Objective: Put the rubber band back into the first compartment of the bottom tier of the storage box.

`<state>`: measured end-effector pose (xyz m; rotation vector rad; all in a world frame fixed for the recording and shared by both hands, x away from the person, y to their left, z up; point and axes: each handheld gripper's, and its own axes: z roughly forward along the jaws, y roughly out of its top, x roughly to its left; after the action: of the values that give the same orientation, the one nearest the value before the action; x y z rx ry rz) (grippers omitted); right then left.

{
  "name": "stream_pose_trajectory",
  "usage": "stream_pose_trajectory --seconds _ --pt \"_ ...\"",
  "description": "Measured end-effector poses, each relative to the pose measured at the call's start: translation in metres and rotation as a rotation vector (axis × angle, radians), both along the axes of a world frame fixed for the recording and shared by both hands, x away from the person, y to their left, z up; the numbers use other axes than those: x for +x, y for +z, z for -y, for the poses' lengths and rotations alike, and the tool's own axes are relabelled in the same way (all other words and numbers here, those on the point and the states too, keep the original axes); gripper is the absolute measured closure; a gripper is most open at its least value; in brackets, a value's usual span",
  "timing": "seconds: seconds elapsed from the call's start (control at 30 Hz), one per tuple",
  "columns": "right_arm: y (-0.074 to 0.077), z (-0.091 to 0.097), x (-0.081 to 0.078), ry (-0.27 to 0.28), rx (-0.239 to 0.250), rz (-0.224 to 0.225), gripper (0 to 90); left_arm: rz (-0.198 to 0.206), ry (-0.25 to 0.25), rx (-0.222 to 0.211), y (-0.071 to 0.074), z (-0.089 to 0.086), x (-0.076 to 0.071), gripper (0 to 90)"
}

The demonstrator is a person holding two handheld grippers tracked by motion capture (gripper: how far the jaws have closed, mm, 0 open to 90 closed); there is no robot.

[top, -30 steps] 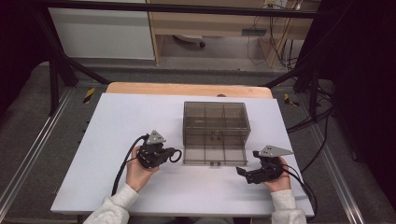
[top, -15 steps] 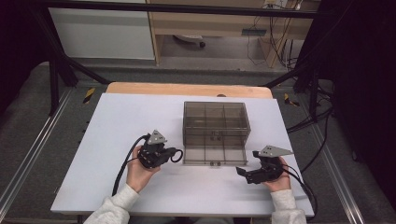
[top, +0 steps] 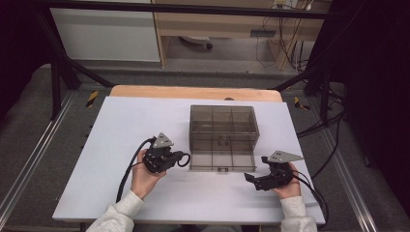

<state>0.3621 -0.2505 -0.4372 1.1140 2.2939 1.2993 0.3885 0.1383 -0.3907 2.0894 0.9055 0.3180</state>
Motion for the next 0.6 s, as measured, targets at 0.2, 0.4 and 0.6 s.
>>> stream_pose_trajectory --seconds 0.2,0.4,0.6 --pt "0.0003 0.0002 -0.0001 -0.001 0.000 0.001 0.3 -0.001 -0.002 0.000 0.0008 0.0019 0.0022 87.0" --pt "0.0003 0.0002 -0.0002 -0.001 0.001 0.000 0.3 -0.002 -0.003 0.002 0.0008 0.0057 0.0046 86.9" --pt "0.0003 0.0003 -0.0001 -0.001 0.000 0.000 0.3 -0.008 0.000 0.001 -0.0002 0.0089 0.0082 87.0"
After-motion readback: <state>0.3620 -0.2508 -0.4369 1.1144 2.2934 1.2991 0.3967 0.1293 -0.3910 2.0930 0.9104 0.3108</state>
